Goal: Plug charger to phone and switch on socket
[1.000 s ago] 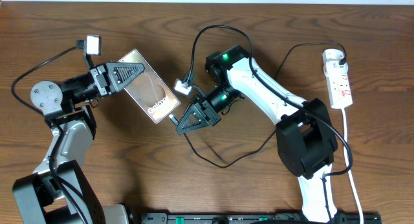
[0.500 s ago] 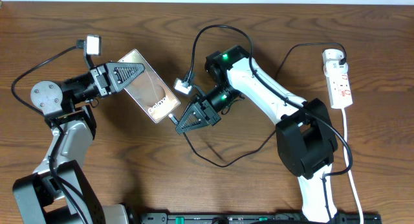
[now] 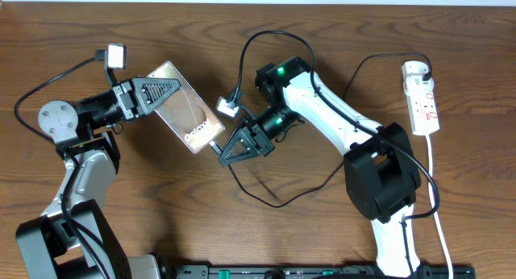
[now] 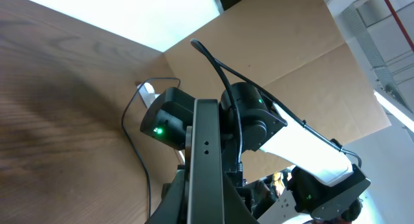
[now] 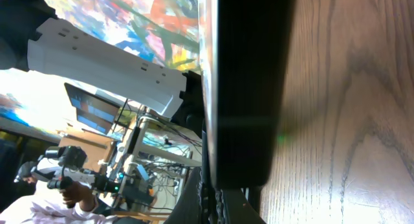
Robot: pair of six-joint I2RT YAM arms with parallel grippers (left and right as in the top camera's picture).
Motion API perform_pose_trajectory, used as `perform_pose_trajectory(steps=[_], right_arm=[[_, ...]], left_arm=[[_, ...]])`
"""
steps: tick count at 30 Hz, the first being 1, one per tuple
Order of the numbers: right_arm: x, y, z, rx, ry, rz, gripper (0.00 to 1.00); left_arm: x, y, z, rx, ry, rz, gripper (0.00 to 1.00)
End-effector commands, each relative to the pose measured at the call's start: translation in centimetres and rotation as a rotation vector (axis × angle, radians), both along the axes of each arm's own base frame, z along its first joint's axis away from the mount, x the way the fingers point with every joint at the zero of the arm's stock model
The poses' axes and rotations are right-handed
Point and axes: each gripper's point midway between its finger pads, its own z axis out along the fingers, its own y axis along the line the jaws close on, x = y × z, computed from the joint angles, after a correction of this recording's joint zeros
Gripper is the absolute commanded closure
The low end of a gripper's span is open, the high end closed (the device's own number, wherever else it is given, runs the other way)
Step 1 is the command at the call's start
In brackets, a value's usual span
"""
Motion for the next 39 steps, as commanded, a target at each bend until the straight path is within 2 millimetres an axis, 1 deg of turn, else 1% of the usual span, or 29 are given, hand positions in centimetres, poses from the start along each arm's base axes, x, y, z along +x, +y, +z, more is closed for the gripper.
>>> perform_pose_trajectory(steps=[1, 14, 21, 32, 36, 39], right_arm=[[0.2, 0.4, 0.3, 0.027, 0.022, -0.009, 0.99], [0.3, 0.5, 0.5, 0.042, 0.026, -0.014, 0.99], [0.3, 0.5, 0.5, 0.048, 0.022, -0.015, 0.99], [0.4, 0.4, 0.5, 0.045, 0.025, -0.018, 0.99], [0.9, 0.1, 0.5, 0.046, 0.025, -0.031, 0.99], [1.6, -0.2, 0.8, 0.058, 0.033, -0.055, 0.99]], left_arm=[[0.0, -0.1, 1.4, 0.010, -0.036, -0.001, 0.93], [0.0, -0.1, 1.4, 0.010, -0.035, -0.002, 0.93], [-0.3, -1.5, 1.4, 0.009, -0.034, -0.043, 0.93], [-0.3, -1.6, 1.4, 0.009, -0.034, -0.045, 0.93], [-0.3, -1.6, 1.4, 0.010, -0.037, -0.045, 0.93], [-0.3, -1.6, 1.4, 0.010, -0.037, -0.045, 0.93]])
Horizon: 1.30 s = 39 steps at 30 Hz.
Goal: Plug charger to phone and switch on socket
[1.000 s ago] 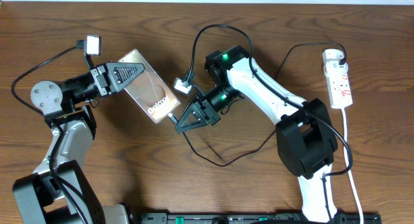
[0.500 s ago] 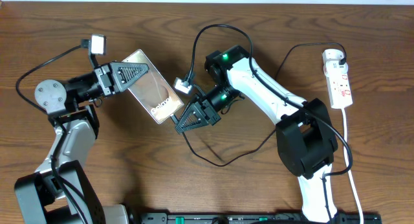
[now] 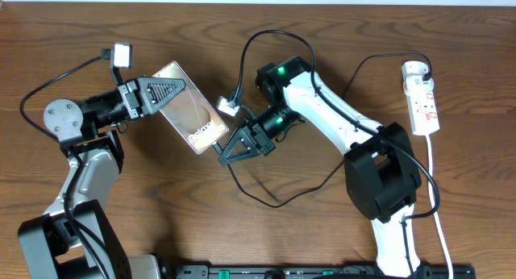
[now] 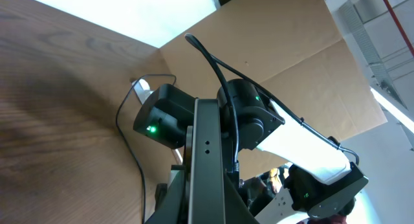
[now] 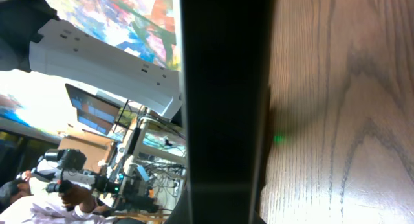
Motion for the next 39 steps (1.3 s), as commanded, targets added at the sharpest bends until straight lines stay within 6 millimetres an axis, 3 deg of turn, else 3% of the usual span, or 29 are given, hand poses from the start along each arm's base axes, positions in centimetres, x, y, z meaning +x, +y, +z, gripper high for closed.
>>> perform_pose_trajectory(steps=[1, 9, 24, 39], right_arm=[[1.5, -0.3, 0.7, 0.049, 0.036, -0.051, 0.99], [2.6, -0.8, 1.1, 0.079, 0.037, -0.085, 0.99], [2.6, -0.3, 1.7, 0.123, 0.041, -0.087, 0.99], [2.7, -0.3, 1.8, 0.128, 0.040, -0.088, 0.99]], left_arm=[[-0.2, -0.5, 1.4, 0.015, -0.041, -0.019, 0.93], [-0.2, -0.5, 1.4, 0.015, -0.041, -0.019, 0.93], [-0.7, -2.3, 1.3, 0.018, -0.054, -0.072, 0.93], [-0.7, -2.3, 1.3, 0.018, -0.053, -0.073, 0.93]])
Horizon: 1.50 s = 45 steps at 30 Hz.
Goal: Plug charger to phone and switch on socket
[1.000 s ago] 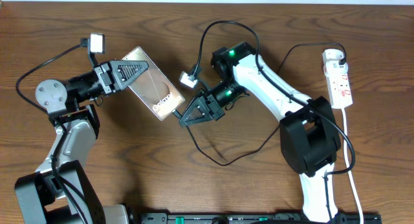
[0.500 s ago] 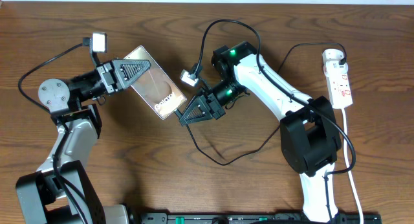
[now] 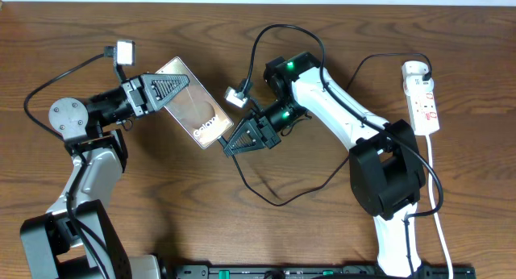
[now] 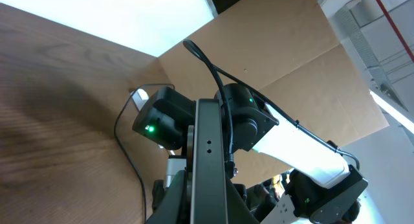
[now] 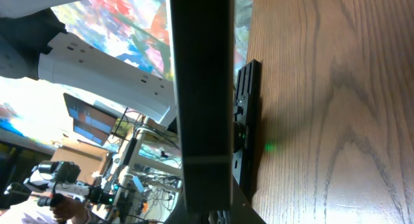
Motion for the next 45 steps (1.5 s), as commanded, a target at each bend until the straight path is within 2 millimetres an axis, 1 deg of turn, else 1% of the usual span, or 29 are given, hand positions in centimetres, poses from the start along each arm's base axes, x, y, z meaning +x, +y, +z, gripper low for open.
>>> perform_pose_trajectory(steps=[1, 2, 3, 5, 6, 8, 9, 10, 11, 12, 17, 20, 23, 26, 30, 32, 34, 36, 37, 39, 41, 43, 45], right_arm=[[0.9, 0.4, 1.5, 0.092, 0.048, -0.037, 0.96], [0.9, 0.4, 1.5, 0.093, 0.048, -0.038, 0.91], [0.9, 0.4, 1.5, 0.093, 0.048, -0.038, 0.81], [0.9, 0.4, 1.5, 0.092, 0.048, -0.037, 0.67], [0.9, 0.4, 1.5, 0.092, 0.048, -0.037, 0.57], [0.9, 0.4, 1.5, 0.092, 0.048, -0.037, 0.33], [0.9, 0.4, 1.5, 0.092, 0.048, -0.037, 0.19], [0.9, 0.4, 1.5, 0.092, 0.048, -0.037, 0.10], [0.9, 0.4, 1.5, 0.092, 0.048, -0.037, 0.03], [0.9, 0.4, 1.5, 0.092, 0.048, -0.037, 0.01], [0.9, 0.4, 1.5, 0.091, 0.047, -0.038, 0.01], [1.0, 0.3, 1.3, 0.082, 0.042, -0.040, 0.01], [1.3, 0.0, 1.0, 0.069, 0.033, -0.044, 0.01], [1.8, -0.4, 0.9, 0.063, 0.030, -0.056, 0.01], [2.5, -1.2, 0.3, 0.032, 0.018, -0.073, 0.01], [3.1, -1.7, -0.5, -0.025, 0.025, -0.084, 0.01], [3.9, -2.3, -1.9, -0.131, 0.046, -0.107, 0.01], [5.3, -2.9, -4.0, -0.286, 0.072, -0.160, 0.01], [6.2, -3.3, -5.3, -0.388, 0.084, -0.204, 0.01], [8.3, -4.5, -8.3, -0.618, 0.101, -0.332, 0.01], [10.0, -6.1, -10.6, -0.802, 0.098, -0.455, 0.01], [10.6, -6.9, -11.3, -0.864, 0.097, -0.502, 0.01], [10.9, -7.2, -11.4, -0.878, 0.113, -0.524, 0.01]], left_arm=[[-1.2, -1.5, 0.9, 0.035, -0.026, -0.088, 0.93], [-1.2, -1.5, 0.9, 0.035, -0.026, -0.087, 0.93], [-1.2, -1.5, 0.9, 0.035, -0.026, -0.087, 0.93], [-1.2, -1.5, 0.9, 0.036, -0.029, -0.087, 0.93], [-1.2, -1.5, 0.8, 0.037, -0.033, -0.087, 0.93], [-1.2, -1.5, 0.9, 0.038, -0.037, -0.087, 0.93], [-1.2, -1.5, 0.9, 0.038, -0.037, -0.086, 0.93], [-1.2, -1.5, 0.9, 0.039, -0.037, -0.086, 0.93], [-1.2, -1.5, 0.9, 0.039, -0.040, -0.086, 0.93], [-1.2, -1.5, 0.9, 0.040, -0.040, -0.086, 0.93], [-1.2, -1.3, 0.8, 0.048, -0.065, -0.079, 0.93], [-0.9, -0.4, 0.8, 0.048, -0.062, -0.052, 0.93], [-0.4, 1.3, 0.6, 0.040, -0.032, -0.004, 0.93], [0.1, 3.6, 0.2, 0.024, 0.016, 0.059, 0.93], [0.3, 6.2, -0.4, 0.016, 0.036, 0.137, 0.93], [0.2, 6.9, -0.9, 0.009, 0.052, 0.159, 0.93], [0.0, 7.2, -1.4, 0.002, 0.068, 0.169, 0.93], [-0.1, 7.2, -1.9, -0.005, 0.085, 0.170, 0.93], [-0.2, 7.1, -2.2, -0.007, 0.090, 0.170, 0.93], [-0.5, 7.0, -2.9, -0.009, 0.095, 0.170, 0.93], [-0.7, 6.8, -3.7, -0.013, 0.106, 0.171, 0.93], [-1.0, 6.7, -4.4, -0.019, 0.122, 0.171, 0.93], [-1.4, 6.5, -5.2, -0.022, 0.132, 0.171, 0.93]])
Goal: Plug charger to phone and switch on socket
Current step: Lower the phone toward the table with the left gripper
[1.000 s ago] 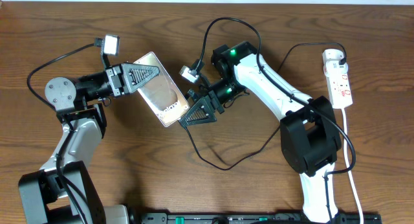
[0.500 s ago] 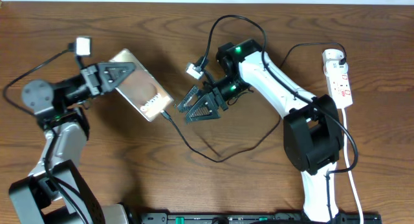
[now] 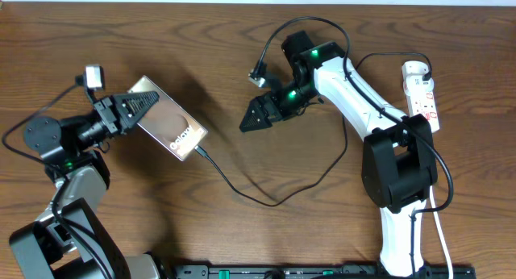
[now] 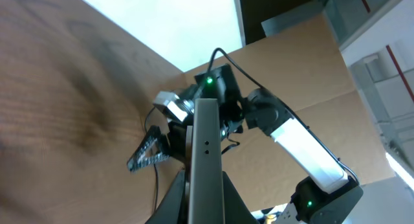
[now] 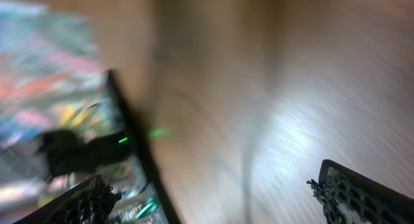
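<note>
The phone (image 3: 169, 130) is held off the table, tilted, with my left gripper (image 3: 143, 103) shut on its upper end. In the left wrist view the phone (image 4: 206, 140) shows edge-on between the fingers. The black charger cable (image 3: 242, 192) runs from the phone's lower right corner across the table toward the white power strip (image 3: 421, 97) at the far right. My right gripper (image 3: 248, 122) hangs open to the right of the phone, apart from it, with nothing held. The right wrist view is blurred, with both fingertips (image 5: 359, 195) spread wide.
The cable (image 3: 322, 178) loops over the middle of the wooden table (image 3: 121, 206) and passes under the right arm. A black rail (image 3: 322, 271) lies along the front edge. Each wrist's camera lead arcs above its arm.
My right gripper has left the phone's lower corner, opened, and now sits up and to the right. My left gripper has carried the phone left and lower, the cable still attached.
My left gripper held the phone tilted while my right gripper stood at its lower corner with the cable end. Both shifted slightly up and right together over the two following moments. Now the right gripper is open and away, and the cable hangs from the phone.
</note>
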Robot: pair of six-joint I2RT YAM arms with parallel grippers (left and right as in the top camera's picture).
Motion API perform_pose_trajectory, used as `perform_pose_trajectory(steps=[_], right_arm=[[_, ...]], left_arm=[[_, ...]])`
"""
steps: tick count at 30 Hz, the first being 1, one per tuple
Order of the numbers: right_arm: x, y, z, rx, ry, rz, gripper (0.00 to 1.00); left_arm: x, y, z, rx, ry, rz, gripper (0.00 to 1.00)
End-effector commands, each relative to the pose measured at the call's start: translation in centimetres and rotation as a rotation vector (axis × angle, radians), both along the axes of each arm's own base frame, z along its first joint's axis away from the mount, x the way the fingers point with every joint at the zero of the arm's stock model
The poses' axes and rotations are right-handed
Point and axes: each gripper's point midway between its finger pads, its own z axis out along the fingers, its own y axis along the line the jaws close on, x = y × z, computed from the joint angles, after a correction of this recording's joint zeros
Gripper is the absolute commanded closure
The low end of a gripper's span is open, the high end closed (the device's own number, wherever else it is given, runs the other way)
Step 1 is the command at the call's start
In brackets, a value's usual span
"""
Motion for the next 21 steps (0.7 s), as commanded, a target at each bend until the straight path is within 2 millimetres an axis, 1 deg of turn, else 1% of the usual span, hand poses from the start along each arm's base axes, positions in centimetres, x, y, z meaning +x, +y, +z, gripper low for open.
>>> perform_pose_trajectory(steps=[1, 4, 7, 9, 11, 14, 16, 21], right_arm=[[1.6, -2.2, -2.2, -0.205, 0.065, -0.180, 0.01], [2.1, -2.8, -2.4, -0.229, 0.083, -0.224, 0.01], [2.3, -3.0, -2.3, -0.232, 0.094, -0.245, 0.01], [2.3, -3.1, -2.1, -0.229, 0.091, -0.247, 0.01], [2.4, -3.1, -1.9, -0.227, 0.083, -0.248, 0.01], [2.7, -3.3, -1.5, -0.240, 0.065, -0.259, 0.01], [2.8, -3.5, -1.3, -0.249, 0.052, -0.264, 0.01], [2.8, -3.6, -0.8, -0.253, 0.036, -0.268, 0.01]], left_arm=[[-0.6, -0.3, -0.6, 0.018, -0.029, 0.004, 0.93], [-1.0, -0.5, -1.8, 0.014, -0.017, 0.007, 0.93], [-1.0, -0.4, -3.3, -0.007, 0.016, 0.030, 0.93], [-0.7, -0.3, -4.4, -0.015, 0.032, 0.054, 0.93], [-0.1, 0.2, -5.9, -0.041, 0.085, 0.095, 0.93], [1.2, 1.2, -9.0, -0.091, 0.223, 0.182, 0.93], [1.6, 1.7, -11.1, -0.105, 0.300, 0.232, 0.93], [1.8, 2.5, -16.1, -0.082, 0.447, 0.323, 0.93]])
